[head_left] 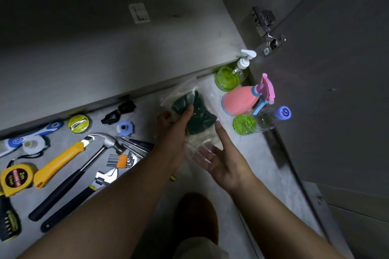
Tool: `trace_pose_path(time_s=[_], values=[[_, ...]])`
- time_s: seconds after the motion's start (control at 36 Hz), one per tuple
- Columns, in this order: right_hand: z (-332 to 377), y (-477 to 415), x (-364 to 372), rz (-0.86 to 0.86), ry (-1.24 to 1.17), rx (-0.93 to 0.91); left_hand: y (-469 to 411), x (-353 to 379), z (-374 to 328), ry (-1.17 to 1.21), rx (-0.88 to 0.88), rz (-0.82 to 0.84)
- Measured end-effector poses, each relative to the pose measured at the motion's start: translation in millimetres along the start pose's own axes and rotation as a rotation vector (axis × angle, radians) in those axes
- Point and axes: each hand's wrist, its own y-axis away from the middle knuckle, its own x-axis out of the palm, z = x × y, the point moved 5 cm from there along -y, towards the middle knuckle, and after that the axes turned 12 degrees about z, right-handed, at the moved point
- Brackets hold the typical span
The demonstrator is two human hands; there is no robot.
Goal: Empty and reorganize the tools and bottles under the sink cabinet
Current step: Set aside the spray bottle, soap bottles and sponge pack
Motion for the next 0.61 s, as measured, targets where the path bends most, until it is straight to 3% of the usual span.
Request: trace_pose_path(time_s=[0.14,0.25,0.42,0.53,0.61], values=[[5.9,-14.9,9.9,0.125,-0.069,0.005,-12.9,25.5,-4.1,-0.218,-0.001,0.024],[20.1,-30.4,5.8,-0.040,-0.035,-0.055,-19.7,36.2,-12.0,-0.416,-0.008,0.117],[45.8,-61.1,5.4,-0.197,-0.008,-0.168,-17.0,14.5,-19.2,-0.630,0.055,0.120],[57.5,-73.2,16.5,-0.223,-0.095,-0.255,-4.7,-11.7,-19.5,-0.801,0.030,0.050],[51.6,-70.5,13.2,-0.379,-0.054,-0.232,8.4,-28.3,-18.3,-0.922,0.041,-0.002]])
